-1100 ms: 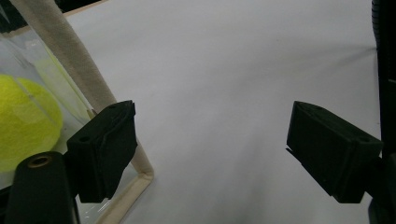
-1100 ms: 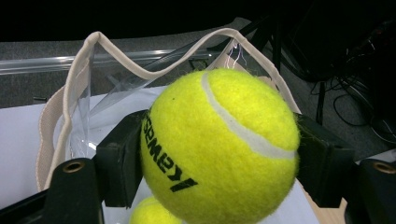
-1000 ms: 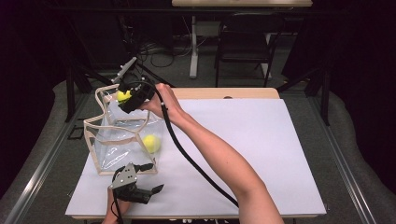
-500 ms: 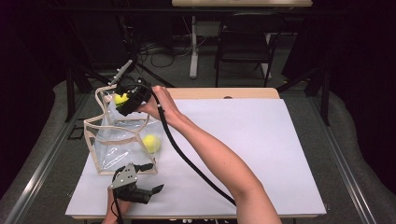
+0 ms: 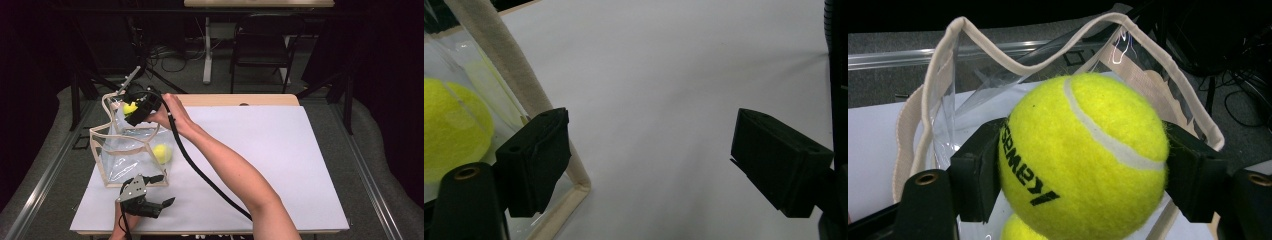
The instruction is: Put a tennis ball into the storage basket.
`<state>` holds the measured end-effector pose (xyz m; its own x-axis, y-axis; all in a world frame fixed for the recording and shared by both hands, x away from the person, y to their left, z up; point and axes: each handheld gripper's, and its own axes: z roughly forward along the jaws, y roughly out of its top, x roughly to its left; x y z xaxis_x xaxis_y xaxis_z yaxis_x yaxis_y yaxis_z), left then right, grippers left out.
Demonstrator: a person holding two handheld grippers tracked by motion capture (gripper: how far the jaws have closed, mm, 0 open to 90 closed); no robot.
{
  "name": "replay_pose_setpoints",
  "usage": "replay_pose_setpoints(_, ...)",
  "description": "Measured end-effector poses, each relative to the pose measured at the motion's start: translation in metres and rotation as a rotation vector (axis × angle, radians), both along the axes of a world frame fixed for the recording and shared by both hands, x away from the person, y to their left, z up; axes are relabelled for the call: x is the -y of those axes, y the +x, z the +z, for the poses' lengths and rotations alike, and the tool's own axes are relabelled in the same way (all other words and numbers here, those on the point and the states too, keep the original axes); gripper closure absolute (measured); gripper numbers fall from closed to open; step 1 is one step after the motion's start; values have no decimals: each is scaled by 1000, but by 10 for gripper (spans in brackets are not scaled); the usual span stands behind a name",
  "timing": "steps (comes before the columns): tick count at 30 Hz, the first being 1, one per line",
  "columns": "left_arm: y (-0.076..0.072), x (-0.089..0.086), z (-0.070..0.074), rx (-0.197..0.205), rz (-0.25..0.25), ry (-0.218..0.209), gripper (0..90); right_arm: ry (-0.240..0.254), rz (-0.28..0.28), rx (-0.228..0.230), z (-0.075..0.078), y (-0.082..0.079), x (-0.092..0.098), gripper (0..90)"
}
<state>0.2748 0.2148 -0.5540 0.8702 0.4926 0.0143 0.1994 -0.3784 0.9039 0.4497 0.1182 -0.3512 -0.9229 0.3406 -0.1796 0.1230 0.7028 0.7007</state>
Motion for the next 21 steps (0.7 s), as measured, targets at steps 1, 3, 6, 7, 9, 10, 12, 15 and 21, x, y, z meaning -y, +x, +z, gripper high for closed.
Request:
replay_pose_setpoints(1,0,0,0,1,-1,0,161,-3,-1,-3,-1,0,0,264)
replay_pose_setpoints(3,0,0,0,1,-3,1,161,-16,-4,-6,-3,1,0,263)
replay_pose_setpoints(6,0,0,1,-3,-6,4,160,-19,-4,-8,-4,1,-2,263)
replay_pose_setpoints(7,0,0,0,1,-2,1,161,-22,-4,-12,-4,1,-2,263)
replay_pose_setpoints(9,0,-1,1,-1,-5,6,161,-26,-2,-11,-5,1,-3,263)
replay_pose_setpoints(10,0,-1,1,0,-2,5,161,-29,-2,-13,-5,1,-3,263)
replay_pose_setpoints(12,0,-1,1,4,2,0,161,-29,-1,-17,-6,1,-4,263)
replay_pose_setpoints(15,0,-1,1,0,-4,1,161,-40,1,-22,-7,2,-4,262)
replay_pose_setpoints(21,0,0,0,-2,0,-3,161,-64,5,-26,-7,3,-4,261)
